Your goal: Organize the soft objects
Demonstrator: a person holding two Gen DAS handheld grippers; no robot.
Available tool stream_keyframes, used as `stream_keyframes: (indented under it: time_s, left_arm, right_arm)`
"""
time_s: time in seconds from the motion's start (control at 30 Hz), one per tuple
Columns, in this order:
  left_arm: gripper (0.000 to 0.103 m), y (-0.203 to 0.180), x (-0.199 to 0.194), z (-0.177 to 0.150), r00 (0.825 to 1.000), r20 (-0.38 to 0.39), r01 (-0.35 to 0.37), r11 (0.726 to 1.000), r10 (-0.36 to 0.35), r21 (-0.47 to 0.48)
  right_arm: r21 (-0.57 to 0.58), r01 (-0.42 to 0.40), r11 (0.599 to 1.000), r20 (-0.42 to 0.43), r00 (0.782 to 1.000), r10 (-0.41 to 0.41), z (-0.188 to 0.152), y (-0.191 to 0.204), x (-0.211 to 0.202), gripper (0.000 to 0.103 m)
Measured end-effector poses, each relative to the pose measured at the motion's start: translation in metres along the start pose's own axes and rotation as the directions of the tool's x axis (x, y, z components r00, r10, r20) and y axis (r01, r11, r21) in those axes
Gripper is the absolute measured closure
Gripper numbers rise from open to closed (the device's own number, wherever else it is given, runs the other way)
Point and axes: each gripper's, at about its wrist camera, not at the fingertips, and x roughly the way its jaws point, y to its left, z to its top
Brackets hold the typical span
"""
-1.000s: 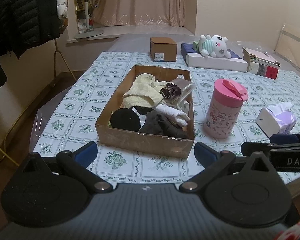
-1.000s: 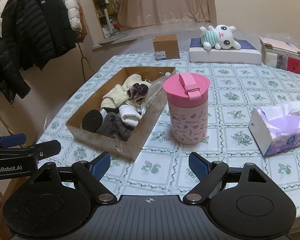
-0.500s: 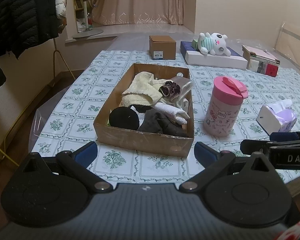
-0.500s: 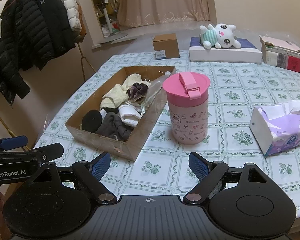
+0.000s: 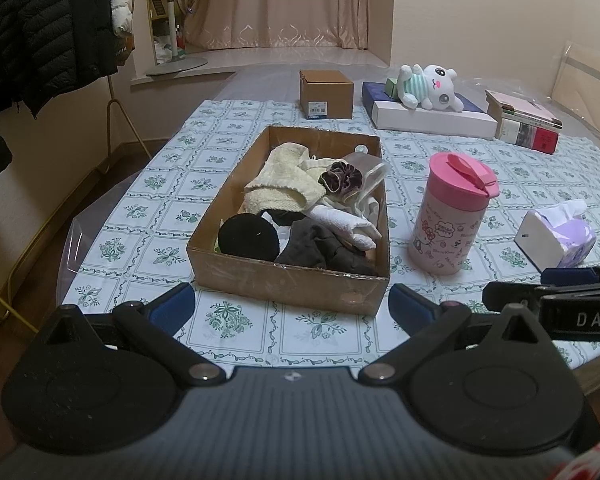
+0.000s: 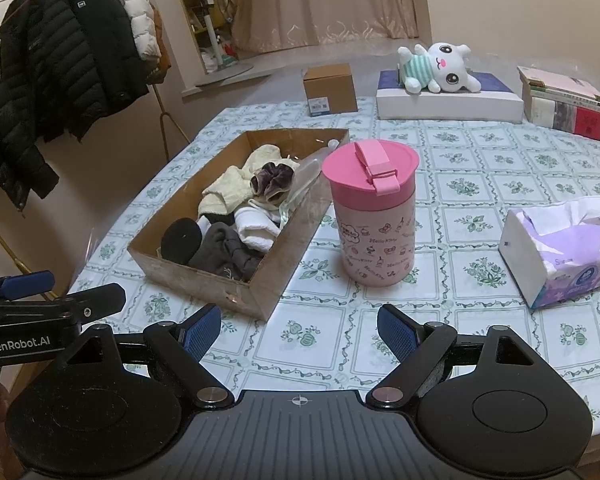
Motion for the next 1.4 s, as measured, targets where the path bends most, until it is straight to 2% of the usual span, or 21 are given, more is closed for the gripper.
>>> stream_keyframes:
  time_s: [1.4]
  left_arm:
    - [0.001,0.0016,0.0039,0.0002,1.0,0.0,0.0,1.0,0.0,-0.005]
  right_arm:
    - [0.006,0.001,1.0,-0.002,1.0,-0.001,-0.0003,-0.0012,0.0011,0.018]
